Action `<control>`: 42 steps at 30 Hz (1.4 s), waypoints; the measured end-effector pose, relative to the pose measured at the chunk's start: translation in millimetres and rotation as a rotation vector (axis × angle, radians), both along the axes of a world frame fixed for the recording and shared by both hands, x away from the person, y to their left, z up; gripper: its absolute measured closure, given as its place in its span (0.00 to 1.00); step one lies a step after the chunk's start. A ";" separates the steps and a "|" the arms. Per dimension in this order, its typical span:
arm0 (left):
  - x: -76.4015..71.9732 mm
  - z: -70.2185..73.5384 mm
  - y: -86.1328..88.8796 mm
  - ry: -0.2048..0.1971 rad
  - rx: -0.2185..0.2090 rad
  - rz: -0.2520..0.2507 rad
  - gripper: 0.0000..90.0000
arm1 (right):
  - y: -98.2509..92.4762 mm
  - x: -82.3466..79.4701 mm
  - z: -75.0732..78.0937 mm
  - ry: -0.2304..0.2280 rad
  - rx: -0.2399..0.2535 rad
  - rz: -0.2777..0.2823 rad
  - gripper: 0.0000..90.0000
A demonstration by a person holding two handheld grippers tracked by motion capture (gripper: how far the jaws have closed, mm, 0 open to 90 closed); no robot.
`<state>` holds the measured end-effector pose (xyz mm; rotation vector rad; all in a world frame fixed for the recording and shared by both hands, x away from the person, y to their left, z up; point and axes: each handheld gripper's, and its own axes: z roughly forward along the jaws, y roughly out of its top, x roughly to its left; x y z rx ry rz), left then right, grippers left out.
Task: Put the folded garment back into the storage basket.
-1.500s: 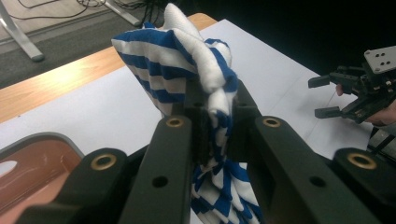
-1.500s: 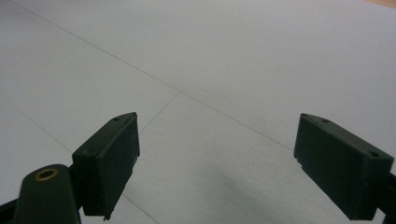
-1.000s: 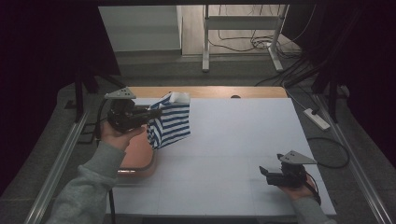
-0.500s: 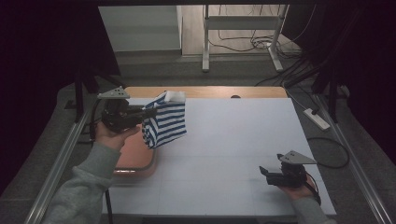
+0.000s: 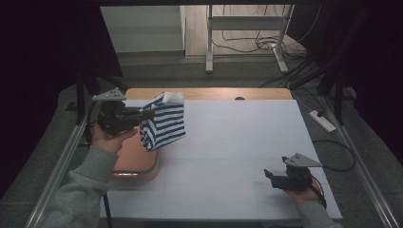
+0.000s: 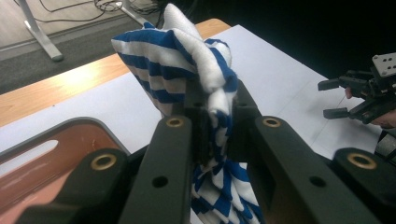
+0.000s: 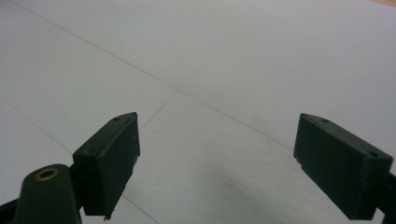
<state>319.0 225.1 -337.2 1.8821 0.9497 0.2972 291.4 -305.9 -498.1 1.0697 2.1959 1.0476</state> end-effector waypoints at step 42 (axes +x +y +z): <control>-31.4 2.0 65.4 -0.009 -0.009 0.111 0.91 | 1.0 1.1 -1.4 0.006 -0.013 -0.001 0.17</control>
